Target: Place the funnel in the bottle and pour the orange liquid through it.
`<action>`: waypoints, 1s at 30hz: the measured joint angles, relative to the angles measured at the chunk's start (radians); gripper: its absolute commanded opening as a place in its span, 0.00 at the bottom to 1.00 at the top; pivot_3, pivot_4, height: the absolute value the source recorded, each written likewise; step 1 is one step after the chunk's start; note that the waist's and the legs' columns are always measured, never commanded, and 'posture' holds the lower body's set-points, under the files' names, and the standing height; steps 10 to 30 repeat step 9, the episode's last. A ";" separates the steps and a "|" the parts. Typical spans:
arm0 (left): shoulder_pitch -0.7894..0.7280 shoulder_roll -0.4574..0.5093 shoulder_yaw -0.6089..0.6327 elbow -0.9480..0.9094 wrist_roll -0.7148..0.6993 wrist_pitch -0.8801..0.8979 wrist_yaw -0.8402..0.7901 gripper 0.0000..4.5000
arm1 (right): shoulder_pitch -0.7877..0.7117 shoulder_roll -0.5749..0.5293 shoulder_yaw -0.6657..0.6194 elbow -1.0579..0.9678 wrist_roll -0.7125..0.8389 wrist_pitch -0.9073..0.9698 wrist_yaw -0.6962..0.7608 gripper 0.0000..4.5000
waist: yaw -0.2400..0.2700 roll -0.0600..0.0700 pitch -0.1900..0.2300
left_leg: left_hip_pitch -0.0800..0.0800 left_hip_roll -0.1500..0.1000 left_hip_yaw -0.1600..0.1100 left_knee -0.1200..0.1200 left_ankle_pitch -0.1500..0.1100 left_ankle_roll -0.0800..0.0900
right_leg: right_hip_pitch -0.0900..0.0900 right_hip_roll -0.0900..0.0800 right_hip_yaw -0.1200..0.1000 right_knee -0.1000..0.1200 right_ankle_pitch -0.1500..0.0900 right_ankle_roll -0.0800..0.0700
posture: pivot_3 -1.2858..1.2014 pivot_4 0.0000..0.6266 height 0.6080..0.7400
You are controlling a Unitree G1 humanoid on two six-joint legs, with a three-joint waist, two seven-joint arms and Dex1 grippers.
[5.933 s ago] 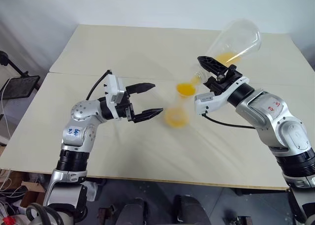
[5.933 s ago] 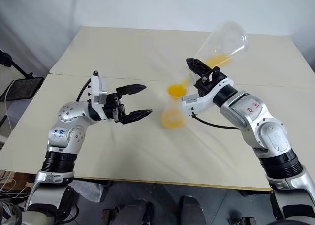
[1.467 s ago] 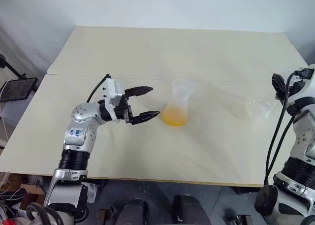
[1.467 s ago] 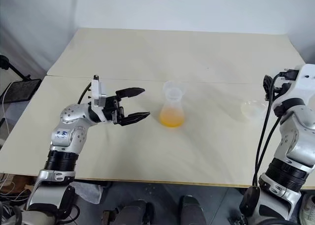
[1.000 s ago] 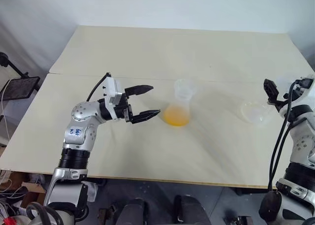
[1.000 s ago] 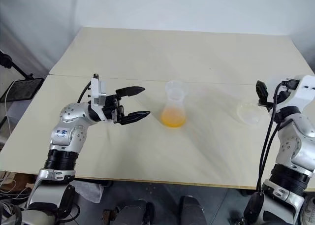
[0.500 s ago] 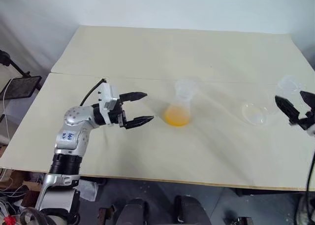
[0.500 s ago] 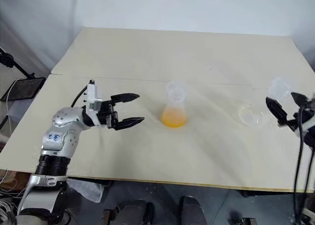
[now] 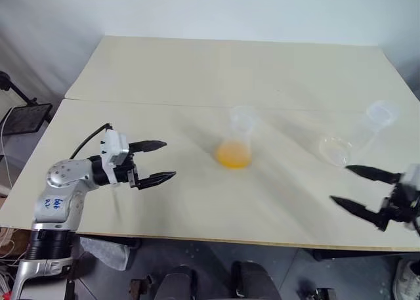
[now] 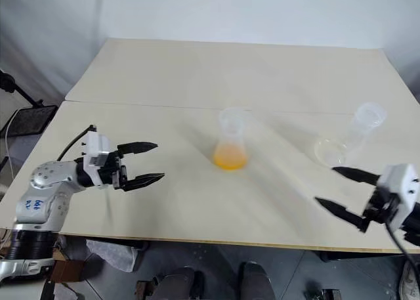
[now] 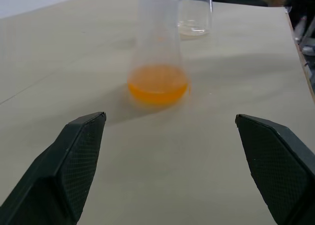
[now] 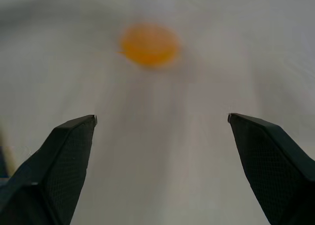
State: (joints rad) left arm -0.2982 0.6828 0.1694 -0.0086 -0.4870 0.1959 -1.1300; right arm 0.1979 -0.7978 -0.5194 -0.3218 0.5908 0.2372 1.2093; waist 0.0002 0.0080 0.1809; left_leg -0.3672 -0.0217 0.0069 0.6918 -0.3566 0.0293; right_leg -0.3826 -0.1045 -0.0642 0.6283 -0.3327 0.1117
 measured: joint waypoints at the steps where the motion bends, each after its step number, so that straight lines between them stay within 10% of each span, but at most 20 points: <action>1: 0.008 0.001 0.006 -0.006 0.000 0.003 0.005 1.00 | 0.000 0.010 0.022 -0.016 0.004 0.002 -0.004 0.99 | 0.003 0.000 0.000 | 0.000 -0.001 -0.001 0.000 0.000 0.000 | 0.000 -0.001 0.000 0.000 0.000 0.000 | 0.52 0.24 1.00; 30: 0.086 -0.004 0.010 -0.059 0.030 -0.035 0.071 1.00 | 0.009 0.036 0.064 -0.127 0.064 0.052 -0.092 0.99 | 0.027 0.000 0.000 | -0.001 -0.002 -0.006 0.000 -0.001 0.000 | 0.003 -0.002 -0.002 -0.002 0.000 0.000 | 0.52 0.24 1.00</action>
